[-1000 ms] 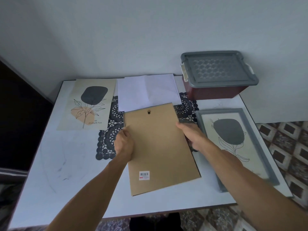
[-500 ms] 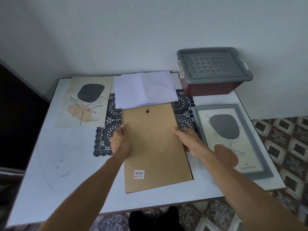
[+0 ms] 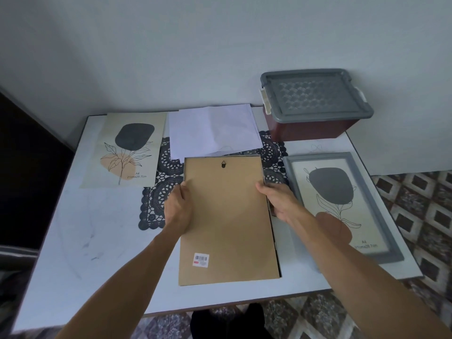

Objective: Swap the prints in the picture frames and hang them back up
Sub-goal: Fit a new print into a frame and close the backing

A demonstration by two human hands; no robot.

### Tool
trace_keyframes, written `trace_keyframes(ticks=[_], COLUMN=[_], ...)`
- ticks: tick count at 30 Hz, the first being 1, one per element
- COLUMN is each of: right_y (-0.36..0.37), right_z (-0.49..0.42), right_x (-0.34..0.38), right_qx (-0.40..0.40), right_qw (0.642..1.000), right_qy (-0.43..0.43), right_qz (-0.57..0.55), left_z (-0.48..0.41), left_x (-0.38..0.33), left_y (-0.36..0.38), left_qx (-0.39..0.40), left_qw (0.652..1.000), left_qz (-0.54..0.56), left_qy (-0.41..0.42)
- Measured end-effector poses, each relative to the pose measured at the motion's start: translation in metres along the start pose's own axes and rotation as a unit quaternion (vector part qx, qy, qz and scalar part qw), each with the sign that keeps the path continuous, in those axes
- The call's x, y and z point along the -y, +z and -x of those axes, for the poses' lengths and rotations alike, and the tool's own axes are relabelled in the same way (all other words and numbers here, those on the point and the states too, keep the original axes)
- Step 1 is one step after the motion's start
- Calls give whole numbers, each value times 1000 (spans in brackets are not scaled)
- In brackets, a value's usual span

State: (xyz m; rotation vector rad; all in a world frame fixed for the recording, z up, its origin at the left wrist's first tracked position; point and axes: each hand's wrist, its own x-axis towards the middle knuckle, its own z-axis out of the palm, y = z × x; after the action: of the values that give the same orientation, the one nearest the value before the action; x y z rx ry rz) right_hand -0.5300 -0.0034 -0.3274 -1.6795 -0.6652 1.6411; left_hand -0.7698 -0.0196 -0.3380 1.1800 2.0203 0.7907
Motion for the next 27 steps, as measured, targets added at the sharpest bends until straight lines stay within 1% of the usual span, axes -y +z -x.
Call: trace_keyframes(ticks=[5, 6, 7, 9, 11, 13, 14, 16, 18, 21, 24, 27], right_y=[8, 7, 7, 4, -3, -8, -12, -13, -11, -10, -13, -16], right_z=[-3, -4, -6, -5, 0, 6, 7, 10, 7, 3, 2, 6], right_x=[-8, -9, -10, -9, -6, -7, -10, -14, -17, -20, -20, -19], right_qx=[-80, -82, -72, -37, 23, 62, 66, 40, -2, -55, -58, -41], right_qw=[995, 994, 994, 997, 995, 990, 991, 994, 998, 997, 997, 999], right_qy=[-40, -48, -47, -12, 37, 55, 48, 27, -6, -28, -43, -20], right_qz=[46, 59, 67, 69, 92, 111, 105, 93, 55, 44, 33, 13], left_z=[3, 3, 3, 0, -3, -6, -6, -6, -4, 5, 10, 7], left_x=[-1, -1, -2, -1, 1, 2, 2, -1, -6, -9, -6, -1], left_y=[4, 4, 5, 5, 5, 6, 7, 7, 7, 2, -8, -18], left_qx=[-8, -11, -13, -14, -15, -20, -20, -7, 31, 119, 197, 264], left_qw=[1000, 1000, 1000, 1000, 999, 998, 997, 995, 989, 964, 936, 913], left_qz=[-2, -6, -10, -12, -3, 7, 11, 26, 74, 156, 203, 231], left_qy=[-2, -6, -10, -24, -49, -66, -74, -96, -124, -177, -212, -208])
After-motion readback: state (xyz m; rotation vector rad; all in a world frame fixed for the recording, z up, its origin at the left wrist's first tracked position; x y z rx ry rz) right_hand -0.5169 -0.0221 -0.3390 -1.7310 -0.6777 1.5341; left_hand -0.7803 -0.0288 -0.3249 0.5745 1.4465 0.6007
